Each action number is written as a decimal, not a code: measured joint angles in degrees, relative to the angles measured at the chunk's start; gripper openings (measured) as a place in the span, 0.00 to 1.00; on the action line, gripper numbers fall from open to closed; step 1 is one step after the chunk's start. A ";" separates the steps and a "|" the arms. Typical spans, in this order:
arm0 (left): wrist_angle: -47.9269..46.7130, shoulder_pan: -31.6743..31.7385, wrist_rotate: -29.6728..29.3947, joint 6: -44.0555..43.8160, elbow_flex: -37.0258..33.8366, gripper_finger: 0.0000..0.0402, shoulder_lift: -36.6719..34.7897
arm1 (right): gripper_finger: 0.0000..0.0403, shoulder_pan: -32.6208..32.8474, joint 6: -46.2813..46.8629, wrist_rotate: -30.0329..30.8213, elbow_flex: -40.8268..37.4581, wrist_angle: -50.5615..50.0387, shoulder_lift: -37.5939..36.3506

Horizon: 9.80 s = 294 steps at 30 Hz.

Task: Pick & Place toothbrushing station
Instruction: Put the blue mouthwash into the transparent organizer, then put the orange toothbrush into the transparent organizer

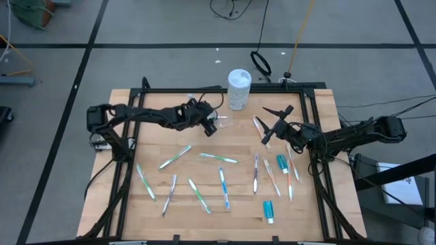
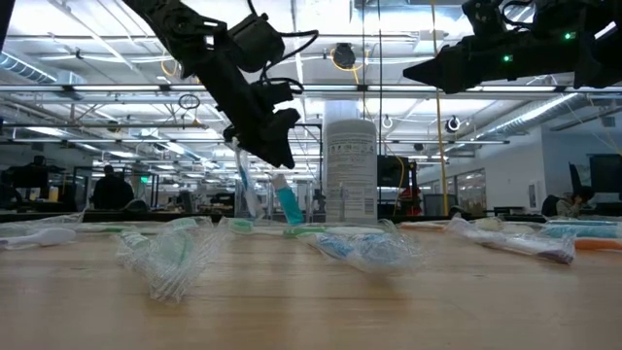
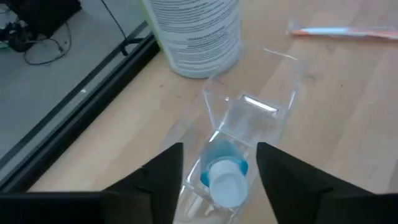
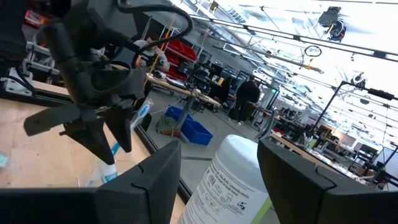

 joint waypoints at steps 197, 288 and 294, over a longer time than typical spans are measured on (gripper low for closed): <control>-35.61 17.61 21.68 8.43 28.98 0.26 9.84 | 0.52 -0.39 -3.52 0.01 0.00 0.52 0.00; -43.33 9.90 6.23 19.07 28.98 0.48 -11.18 | 0.52 3.98 22.25 -7.26 12.63 -29.47 5.27; -49.80 9.66 9.00 15.26 28.76 0.48 -11.16 | 0.52 4.53 28.06 -6.78 17.16 -47.67 10.29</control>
